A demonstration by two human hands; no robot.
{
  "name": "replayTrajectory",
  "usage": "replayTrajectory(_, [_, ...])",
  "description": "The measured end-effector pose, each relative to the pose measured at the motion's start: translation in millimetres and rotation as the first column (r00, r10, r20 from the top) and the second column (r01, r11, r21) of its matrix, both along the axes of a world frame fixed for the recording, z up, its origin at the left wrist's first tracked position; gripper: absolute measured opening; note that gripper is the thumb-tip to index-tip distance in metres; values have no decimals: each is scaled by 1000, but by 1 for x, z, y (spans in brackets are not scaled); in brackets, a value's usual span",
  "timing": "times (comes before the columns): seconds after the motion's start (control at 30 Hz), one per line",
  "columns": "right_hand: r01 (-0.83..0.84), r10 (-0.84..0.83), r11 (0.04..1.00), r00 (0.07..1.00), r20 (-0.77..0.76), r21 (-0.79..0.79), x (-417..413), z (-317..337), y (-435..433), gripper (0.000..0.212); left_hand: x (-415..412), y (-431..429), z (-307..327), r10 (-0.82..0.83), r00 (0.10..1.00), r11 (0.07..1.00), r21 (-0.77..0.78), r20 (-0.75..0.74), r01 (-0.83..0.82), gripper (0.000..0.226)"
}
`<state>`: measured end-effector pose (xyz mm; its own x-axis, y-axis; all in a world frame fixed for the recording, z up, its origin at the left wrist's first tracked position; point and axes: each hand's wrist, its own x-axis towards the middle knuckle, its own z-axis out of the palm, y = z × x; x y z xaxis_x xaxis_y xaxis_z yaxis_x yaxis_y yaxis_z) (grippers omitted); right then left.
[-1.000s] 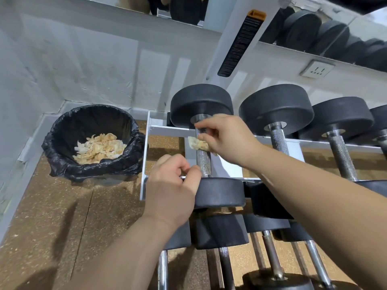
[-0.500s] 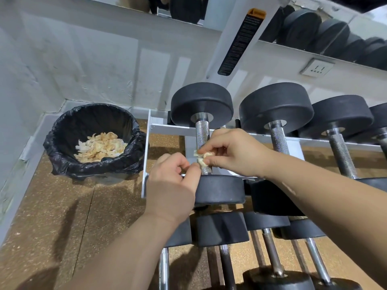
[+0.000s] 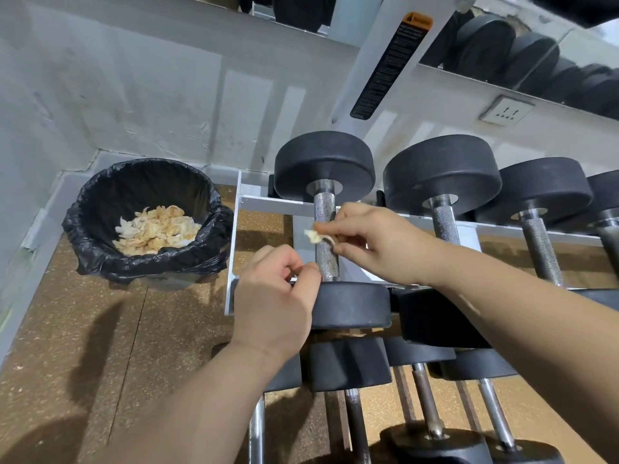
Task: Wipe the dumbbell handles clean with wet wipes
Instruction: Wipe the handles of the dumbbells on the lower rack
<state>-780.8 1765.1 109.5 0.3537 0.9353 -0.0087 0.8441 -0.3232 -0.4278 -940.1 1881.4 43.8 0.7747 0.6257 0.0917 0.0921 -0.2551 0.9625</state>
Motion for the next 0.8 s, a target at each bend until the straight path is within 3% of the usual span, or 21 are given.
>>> replayTrajectory(0.17, [-10,10,999,1000,1,38,11,3,17,23,1,2,-2,-36,999,998,-58,13,37,32])
replayTrajectory(0.37, [255,-262,954,965,21,155,-2,-5,21,9,0,4,2,-92,996,995,-23,6,92,32])
replayTrajectory(0.5, [492,-417,849,848,-327,192,-15,-11,14,6,-1,6,5,-98,995,995,25,-22,98,31])
replayTrajectory(0.57, [462,-386,867,860,-334,189,-17,-13,8,9,0,6,7,-105,994,994,35,-33,106,32])
replayTrajectory(0.7, [273,-254,956,953,-168,107,-14,-7,1,31,-1,6,8,-117,992,992,46,-46,119,34])
replayTrajectory(0.8, [211,-201,971,975,-98,114,-7,0,8,22,-1,7,8,-120,992,992,41,-39,121,36])
